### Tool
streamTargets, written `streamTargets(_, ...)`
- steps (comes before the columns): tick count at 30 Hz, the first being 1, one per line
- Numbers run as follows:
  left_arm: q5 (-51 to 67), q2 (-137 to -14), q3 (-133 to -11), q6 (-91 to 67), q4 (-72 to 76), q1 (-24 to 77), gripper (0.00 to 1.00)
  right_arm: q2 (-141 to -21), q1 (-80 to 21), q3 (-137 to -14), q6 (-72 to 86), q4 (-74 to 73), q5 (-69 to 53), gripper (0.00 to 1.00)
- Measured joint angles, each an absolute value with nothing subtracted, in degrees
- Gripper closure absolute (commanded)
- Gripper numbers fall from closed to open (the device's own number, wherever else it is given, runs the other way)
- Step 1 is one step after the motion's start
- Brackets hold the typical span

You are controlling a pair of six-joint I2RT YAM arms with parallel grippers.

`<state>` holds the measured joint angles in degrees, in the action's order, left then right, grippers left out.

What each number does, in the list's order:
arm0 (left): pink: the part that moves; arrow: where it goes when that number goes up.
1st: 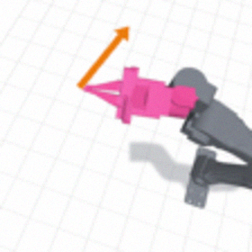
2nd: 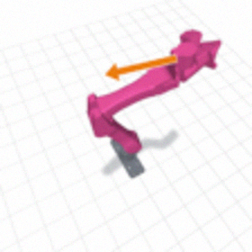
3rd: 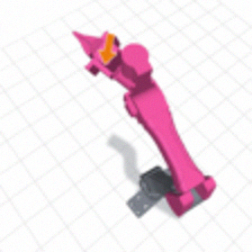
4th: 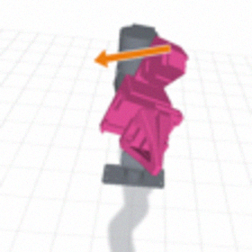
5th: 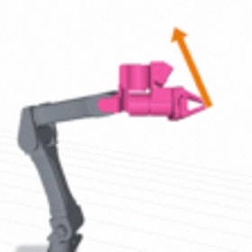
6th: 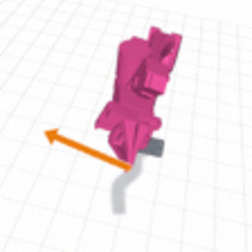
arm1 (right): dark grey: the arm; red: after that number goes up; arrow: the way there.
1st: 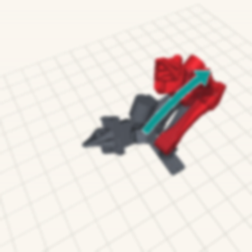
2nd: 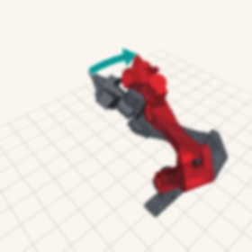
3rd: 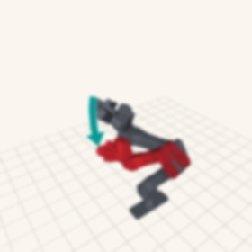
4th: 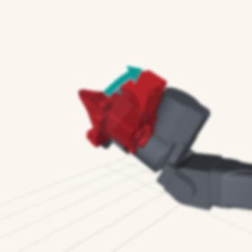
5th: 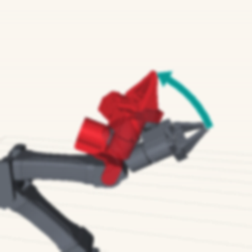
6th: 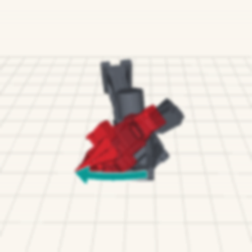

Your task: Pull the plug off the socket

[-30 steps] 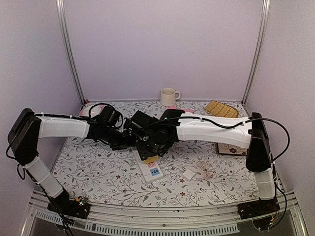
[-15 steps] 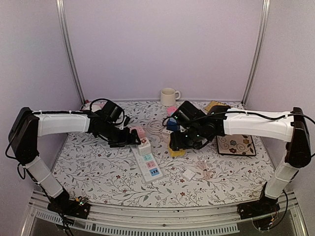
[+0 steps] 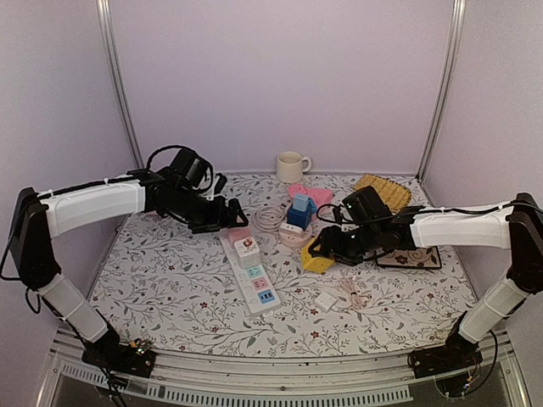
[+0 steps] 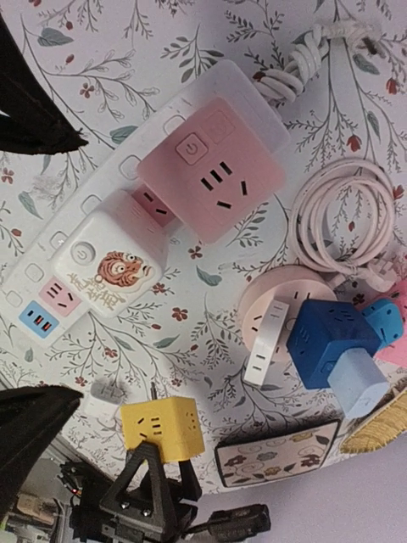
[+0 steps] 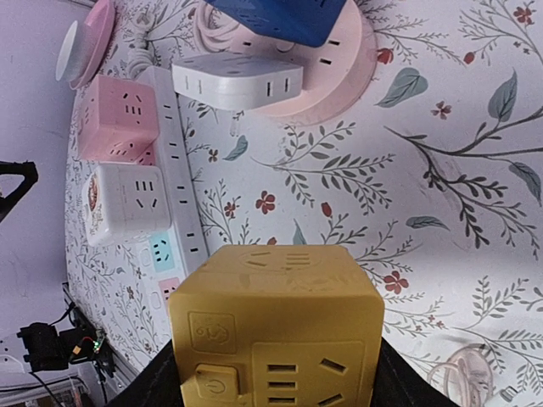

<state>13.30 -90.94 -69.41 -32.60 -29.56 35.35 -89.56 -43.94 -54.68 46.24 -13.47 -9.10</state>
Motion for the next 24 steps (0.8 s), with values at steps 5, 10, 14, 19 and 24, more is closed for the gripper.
streamTargets(5, 13.2, -88.6, -69.1, -32.6, -29.9, 35.4, 0.05, -90.2, -42.5, -50.9, 48.6, -5.7, -14.3, 0.64)
streamTargets(10, 13.2, -86.5, -66.6, -32.9, -29.9, 35.4, 0.05, -91.3, -40.9, -47.5, 50.9, -1.5, -17.5, 0.63)
streamTargets(14, 13.1, -85.8, -65.4, -33.0, -30.0, 35.4, 0.05, -91.9, -40.4, -46.7, 51.9, 0.0, -18.6, 0.55)
streamTargets(19, 12.9, -85.8, -64.8, -33.0, -29.9, 35.4, 0.05, -92.2, -40.1, -45.7, 52.6, 1.4, -19.9, 0.41)
streamTargets(24, 12.8, -85.8, -64.6, -33.0, -29.8, 35.4, 0.05, -92.2, -39.1, -44.6, 53.1, 1.6, -20.5, 0.31)
